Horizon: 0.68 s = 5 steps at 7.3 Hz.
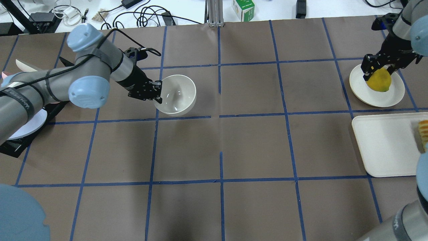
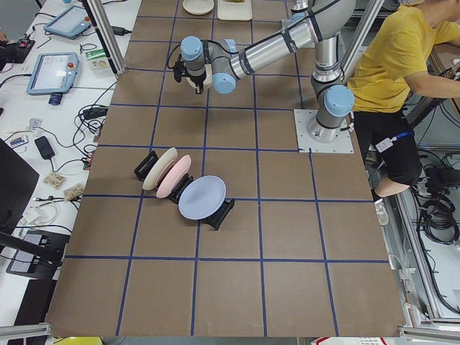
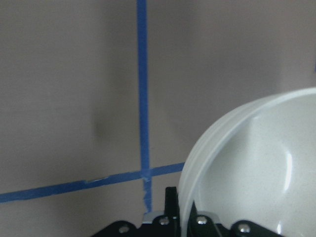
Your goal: Place bowl and put lemon in it
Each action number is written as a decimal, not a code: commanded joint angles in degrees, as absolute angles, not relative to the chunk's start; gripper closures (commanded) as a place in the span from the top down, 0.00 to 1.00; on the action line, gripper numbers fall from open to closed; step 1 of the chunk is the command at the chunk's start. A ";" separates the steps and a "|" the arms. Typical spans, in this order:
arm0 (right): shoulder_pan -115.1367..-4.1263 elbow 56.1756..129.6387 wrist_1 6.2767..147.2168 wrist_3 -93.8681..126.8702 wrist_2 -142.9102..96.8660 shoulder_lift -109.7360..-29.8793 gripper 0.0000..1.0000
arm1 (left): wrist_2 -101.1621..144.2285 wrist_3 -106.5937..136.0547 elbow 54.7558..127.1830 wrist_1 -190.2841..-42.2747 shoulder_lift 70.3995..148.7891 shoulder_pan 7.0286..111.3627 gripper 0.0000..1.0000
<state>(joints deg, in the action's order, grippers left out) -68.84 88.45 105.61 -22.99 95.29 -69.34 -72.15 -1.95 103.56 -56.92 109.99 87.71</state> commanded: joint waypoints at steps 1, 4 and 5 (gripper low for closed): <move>-74.86 88.59 101.79 -14.36 95.19 -73.72 0.00 | -77.21 6.12 104.15 -49.23 112.58 95.33 0.00; -82.59 88.42 98.88 -3.82 90.54 -78.21 0.00 | -81.92 13.87 103.98 -44.30 114.78 100.63 0.00; -84.36 88.68 98.88 -3.34 90.44 -78.40 0.00 | -81.13 14.32 104.32 -44.56 115.05 101.07 0.00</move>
<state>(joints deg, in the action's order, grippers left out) -81.73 88.48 99.27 -5.58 91.36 -77.52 -81.62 13.05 104.08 -44.82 114.59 100.24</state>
